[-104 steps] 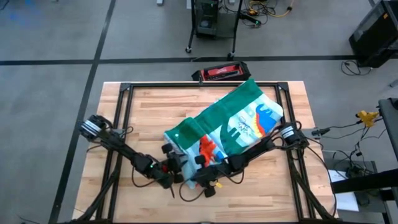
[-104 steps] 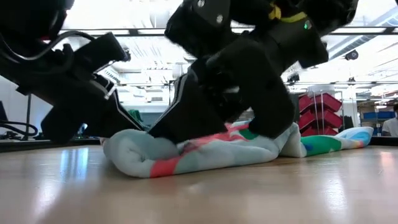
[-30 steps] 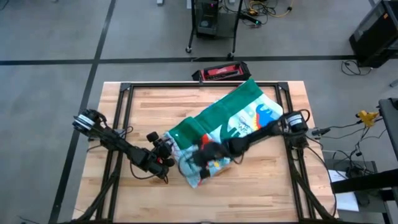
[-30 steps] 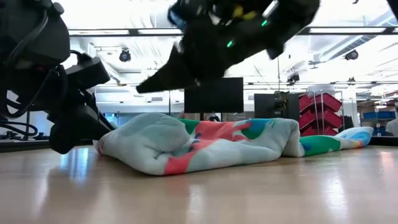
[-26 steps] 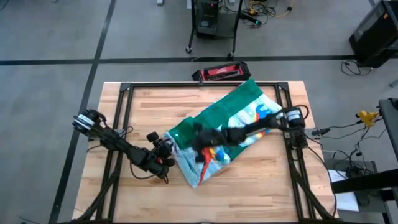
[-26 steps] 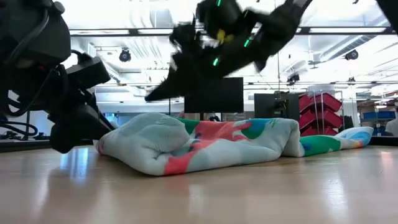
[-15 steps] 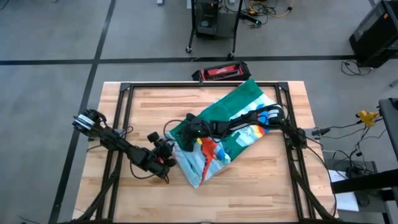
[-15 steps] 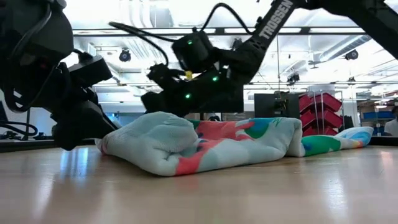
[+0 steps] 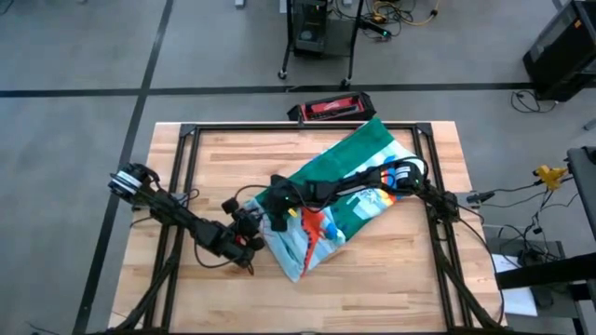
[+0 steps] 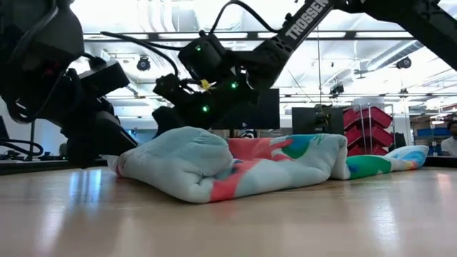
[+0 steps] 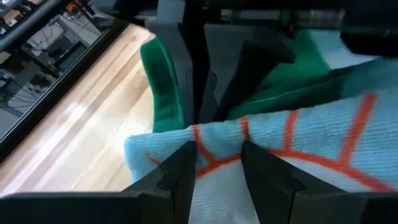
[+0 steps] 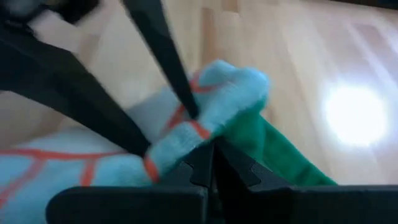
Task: Roll towel
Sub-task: Roll the multi-color dinosaur print towel
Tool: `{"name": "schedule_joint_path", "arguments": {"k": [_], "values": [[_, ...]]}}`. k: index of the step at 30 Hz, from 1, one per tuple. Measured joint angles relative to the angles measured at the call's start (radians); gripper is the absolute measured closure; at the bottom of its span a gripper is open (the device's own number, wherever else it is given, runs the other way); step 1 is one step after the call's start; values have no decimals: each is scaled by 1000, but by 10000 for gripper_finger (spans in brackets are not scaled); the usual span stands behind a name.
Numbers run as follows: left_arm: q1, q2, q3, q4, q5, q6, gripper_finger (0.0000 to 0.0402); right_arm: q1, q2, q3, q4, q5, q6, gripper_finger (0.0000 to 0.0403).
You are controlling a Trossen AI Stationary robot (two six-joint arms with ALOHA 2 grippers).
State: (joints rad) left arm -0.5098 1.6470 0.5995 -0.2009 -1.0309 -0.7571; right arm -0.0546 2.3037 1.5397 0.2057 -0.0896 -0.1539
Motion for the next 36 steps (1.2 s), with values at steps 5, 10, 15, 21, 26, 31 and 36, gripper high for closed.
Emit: {"name": "schedule_joint_path", "arguments": {"k": [5,10,15,21,26,31,36], "values": [[6,0,0,0,-34,32,283,9,-32,24,-91,103,-34,403],[24,0,0,3,-36,36,283,9,-82,41,-207,120,-8,403],[45,-5,0,2,-34,50,283,9,-107,41,-261,124,24,403],[48,-6,0,6,-34,59,283,9,-108,41,-299,192,34,403],[77,-12,0,7,-61,87,283,11,-108,41,-311,169,27,403],[123,-13,17,8,-67,187,283,36,-108,41,-306,154,5,403],[126,-15,36,8,-31,195,283,47,-108,38,-305,328,-12,403]]}}
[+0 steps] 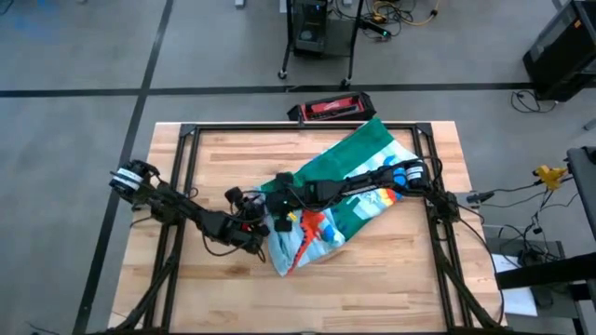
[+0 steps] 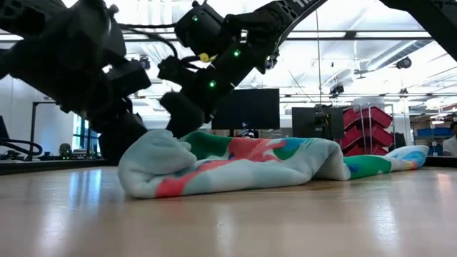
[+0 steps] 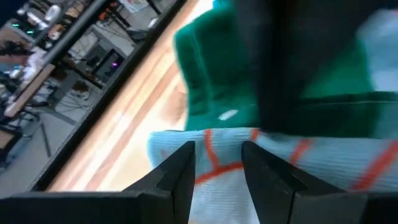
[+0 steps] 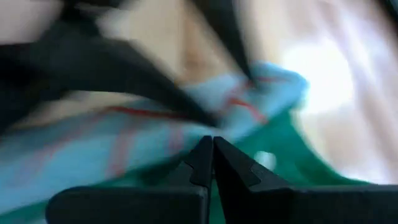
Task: Roll towel
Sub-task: Roll the multi-color dinosaur print towel
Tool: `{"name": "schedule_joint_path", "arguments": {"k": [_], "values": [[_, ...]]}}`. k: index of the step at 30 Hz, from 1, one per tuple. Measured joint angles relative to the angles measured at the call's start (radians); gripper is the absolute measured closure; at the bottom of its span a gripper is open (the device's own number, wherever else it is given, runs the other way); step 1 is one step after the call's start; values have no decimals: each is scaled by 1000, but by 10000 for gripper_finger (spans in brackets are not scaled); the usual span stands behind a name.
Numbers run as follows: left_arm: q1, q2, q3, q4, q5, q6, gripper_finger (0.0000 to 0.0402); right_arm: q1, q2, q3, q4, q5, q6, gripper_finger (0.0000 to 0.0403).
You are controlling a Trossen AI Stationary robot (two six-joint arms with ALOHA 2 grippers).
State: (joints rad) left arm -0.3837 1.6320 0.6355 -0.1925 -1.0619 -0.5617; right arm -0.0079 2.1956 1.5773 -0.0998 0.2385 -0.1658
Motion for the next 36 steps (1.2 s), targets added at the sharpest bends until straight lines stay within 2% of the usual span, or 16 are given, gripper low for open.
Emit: {"name": "schedule_joint_path", "arguments": {"k": [3,5,12,19,31,36], "values": [[-9,0,1,-1,34,-7,283,7,0,0,3,133,-18,403],[-10,0,1,2,55,-18,283,6,0,0,5,151,-10,403],[-11,0,-3,3,61,-31,283,-16,32,0,6,75,-9,403],[-11,0,-4,7,85,-57,283,-34,89,0,57,-98,56,403],[-6,0,-15,8,81,-60,283,-18,88,2,116,-141,-46,403],[-6,1,-15,8,82,-58,283,-27,103,4,126,-201,-132,403]]}}
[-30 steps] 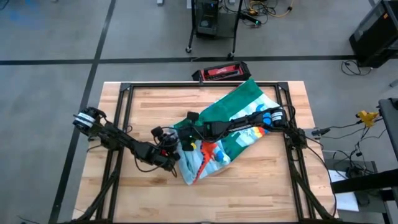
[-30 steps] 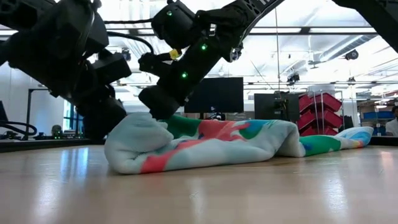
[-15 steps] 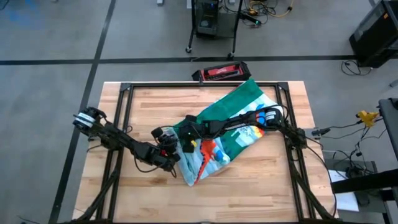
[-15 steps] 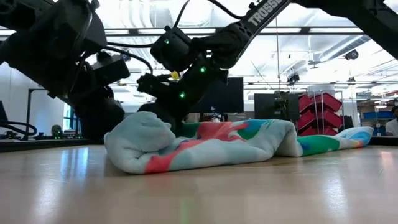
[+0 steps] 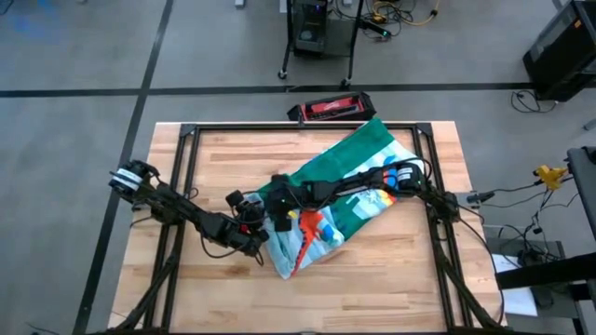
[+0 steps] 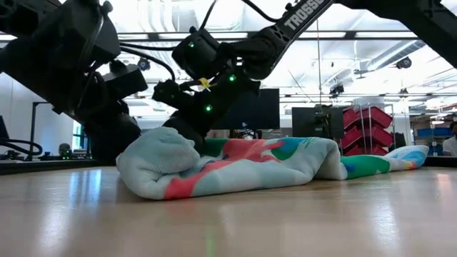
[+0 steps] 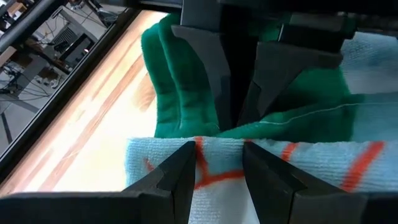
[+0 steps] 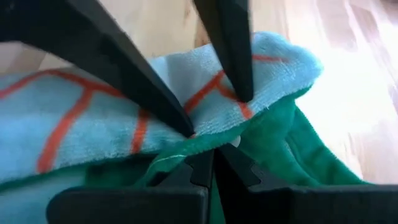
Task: Roll towel
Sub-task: Roll the multi-color dinosaur print towel
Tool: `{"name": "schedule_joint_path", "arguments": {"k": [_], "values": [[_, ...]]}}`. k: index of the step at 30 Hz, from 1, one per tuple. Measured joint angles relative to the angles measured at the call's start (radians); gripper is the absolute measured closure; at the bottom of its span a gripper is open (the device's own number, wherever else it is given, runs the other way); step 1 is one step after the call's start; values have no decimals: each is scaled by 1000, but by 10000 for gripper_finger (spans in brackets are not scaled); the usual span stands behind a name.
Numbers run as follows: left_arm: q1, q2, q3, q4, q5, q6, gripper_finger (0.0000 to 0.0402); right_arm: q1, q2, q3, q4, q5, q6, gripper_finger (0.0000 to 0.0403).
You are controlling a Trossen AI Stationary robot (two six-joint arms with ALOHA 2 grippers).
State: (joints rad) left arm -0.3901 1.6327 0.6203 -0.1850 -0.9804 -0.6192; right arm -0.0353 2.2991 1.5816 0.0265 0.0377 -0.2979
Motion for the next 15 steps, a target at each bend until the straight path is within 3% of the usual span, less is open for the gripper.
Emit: {"name": "schedule_joint_path", "arguments": {"k": [7,11,15], "values": [[-1,-1,-1,-16,18,26,283,-9,22,3,23,-17,-36,403],[-2,-17,-1,-28,29,26,283,-14,15,3,12,0,25,403],[-3,-32,-1,-37,55,25,283,-21,13,2,12,-108,83,403]]}}
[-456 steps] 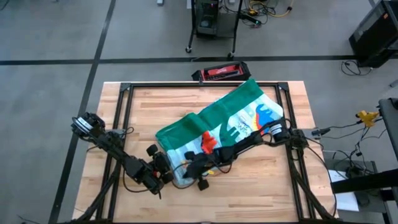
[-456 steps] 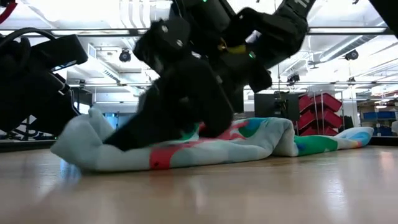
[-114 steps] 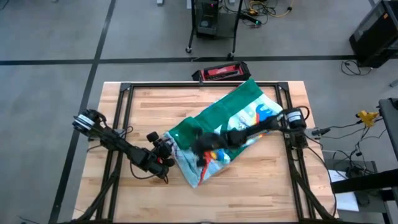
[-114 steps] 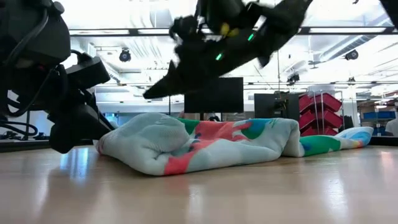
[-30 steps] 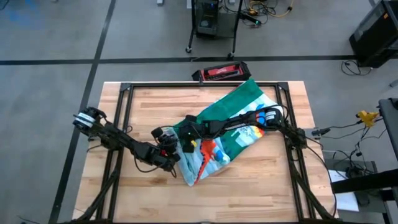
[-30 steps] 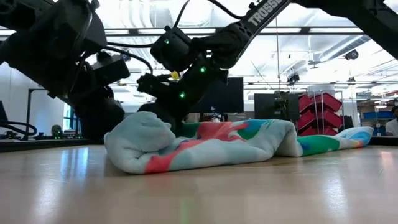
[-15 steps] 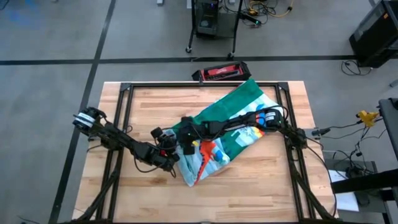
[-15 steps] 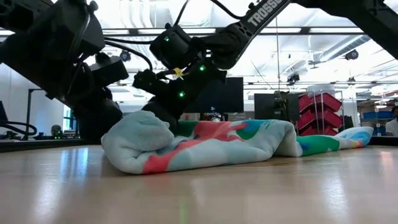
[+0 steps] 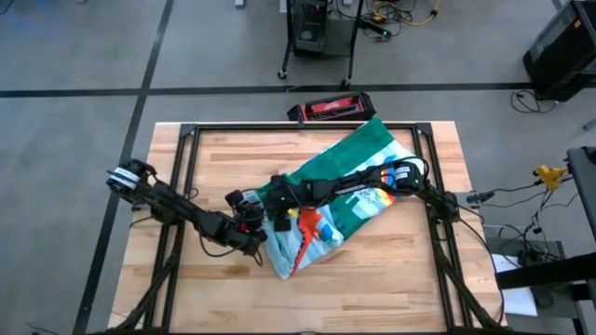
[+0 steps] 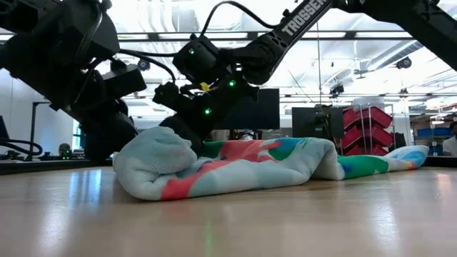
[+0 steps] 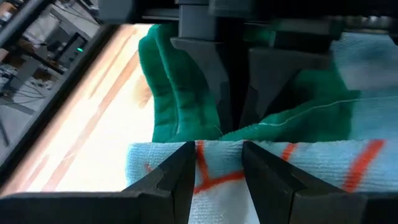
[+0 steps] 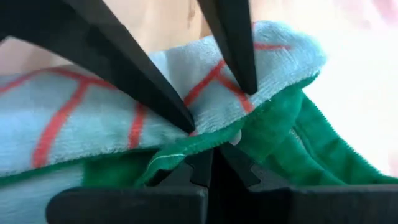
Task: Roll towel
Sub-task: Roll the multi-color dinosaur print towel
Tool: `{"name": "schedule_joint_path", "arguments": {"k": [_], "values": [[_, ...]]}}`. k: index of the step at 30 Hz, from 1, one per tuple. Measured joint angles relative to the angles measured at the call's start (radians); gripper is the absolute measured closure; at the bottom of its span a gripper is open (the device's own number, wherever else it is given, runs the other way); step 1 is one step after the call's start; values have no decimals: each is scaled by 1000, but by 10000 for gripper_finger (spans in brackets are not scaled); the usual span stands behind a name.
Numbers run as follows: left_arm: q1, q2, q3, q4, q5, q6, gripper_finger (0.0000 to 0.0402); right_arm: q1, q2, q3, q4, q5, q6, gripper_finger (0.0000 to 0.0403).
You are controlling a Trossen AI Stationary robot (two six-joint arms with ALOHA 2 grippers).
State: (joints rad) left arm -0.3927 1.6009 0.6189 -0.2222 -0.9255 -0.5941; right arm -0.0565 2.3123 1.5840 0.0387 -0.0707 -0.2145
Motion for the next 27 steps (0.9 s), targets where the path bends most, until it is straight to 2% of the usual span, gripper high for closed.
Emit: {"name": "schedule_joint_path", "arguments": {"k": [2,12,18,24,27], "values": [[-2,0,0,2,6,-6,283,3,2,-1,11,-35,4,403],[-13,-2,-41,25,11,-93,283,11,13,-3,39,-74,-27,403],[-41,-2,-77,24,-1,-175,283,19,-21,-3,16,27,-50,403],[-44,0,-91,88,-15,-167,283,-9,-23,38,26,59,43,403],[-45,0,-94,96,-14,-171,283,-21,3,54,11,111,58,403]]}}
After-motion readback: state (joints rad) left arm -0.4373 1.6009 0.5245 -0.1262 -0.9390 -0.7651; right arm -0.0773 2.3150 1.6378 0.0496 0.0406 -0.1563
